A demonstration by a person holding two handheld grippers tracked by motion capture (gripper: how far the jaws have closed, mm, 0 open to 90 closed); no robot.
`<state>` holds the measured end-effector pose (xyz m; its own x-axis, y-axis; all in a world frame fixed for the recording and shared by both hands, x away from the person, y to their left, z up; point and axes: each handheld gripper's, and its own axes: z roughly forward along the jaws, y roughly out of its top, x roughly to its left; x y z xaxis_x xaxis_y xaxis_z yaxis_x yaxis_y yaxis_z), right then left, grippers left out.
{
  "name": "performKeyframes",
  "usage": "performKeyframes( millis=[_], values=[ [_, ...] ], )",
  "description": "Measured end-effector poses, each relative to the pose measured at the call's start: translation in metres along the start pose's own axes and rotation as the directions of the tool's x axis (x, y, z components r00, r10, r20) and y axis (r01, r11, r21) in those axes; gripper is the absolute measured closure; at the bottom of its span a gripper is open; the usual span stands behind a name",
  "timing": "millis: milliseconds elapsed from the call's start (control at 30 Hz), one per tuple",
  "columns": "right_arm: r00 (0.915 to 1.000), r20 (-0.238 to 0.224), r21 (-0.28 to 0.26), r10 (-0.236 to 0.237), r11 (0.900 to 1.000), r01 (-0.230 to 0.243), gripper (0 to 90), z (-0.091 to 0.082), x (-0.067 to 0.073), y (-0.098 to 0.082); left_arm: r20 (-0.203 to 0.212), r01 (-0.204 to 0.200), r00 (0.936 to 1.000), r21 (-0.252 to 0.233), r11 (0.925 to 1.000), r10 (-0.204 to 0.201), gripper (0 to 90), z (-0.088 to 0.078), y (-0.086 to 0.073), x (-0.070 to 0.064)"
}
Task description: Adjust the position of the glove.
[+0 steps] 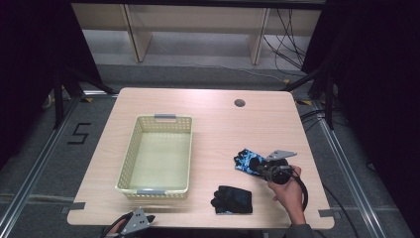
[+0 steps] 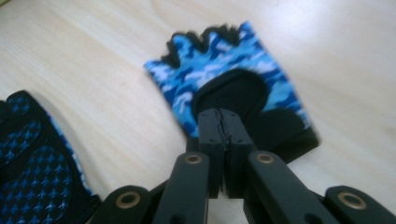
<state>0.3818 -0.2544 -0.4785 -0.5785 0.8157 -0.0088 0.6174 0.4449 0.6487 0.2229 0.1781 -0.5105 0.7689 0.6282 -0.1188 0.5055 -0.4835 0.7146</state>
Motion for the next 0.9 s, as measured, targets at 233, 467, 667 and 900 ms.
performKeyframes(
  millis=[233,467,667,900],
  values=[
    [0.9980,0.061,-0.005,-0.016,1.000,0.017,81.5,0.002,-0.008,0.011,0.001,0.025,0.9997,0.004,0.9997,-0.025,16.5,0.000,0.000,-0.001],
    [0.9948,0.087,0.013,-0.052,0.999,0.051,68.4,0.017,-0.022,0.020,0.000,-0.007,1.0000,0.012,0.9999,0.007,16.5,0.000,0.000,0.001],
    [0.9962,0.082,0.065,-0.029,0.998,0.024,60.4,0.034,-0.033,0.026,0.011,0.043,0.9990,-0.008,0.9990,-0.043,16.5,0.001,-0.001,-0.001],
    [0.9991,0.023,0.049,0.036,0.998,-0.038,65.9,0.044,-0.037,0.025,0.002,-0.001,1.0000,0.013,0.9999,0.001,16.5,0.000,0.000,0.002]
  ],
)
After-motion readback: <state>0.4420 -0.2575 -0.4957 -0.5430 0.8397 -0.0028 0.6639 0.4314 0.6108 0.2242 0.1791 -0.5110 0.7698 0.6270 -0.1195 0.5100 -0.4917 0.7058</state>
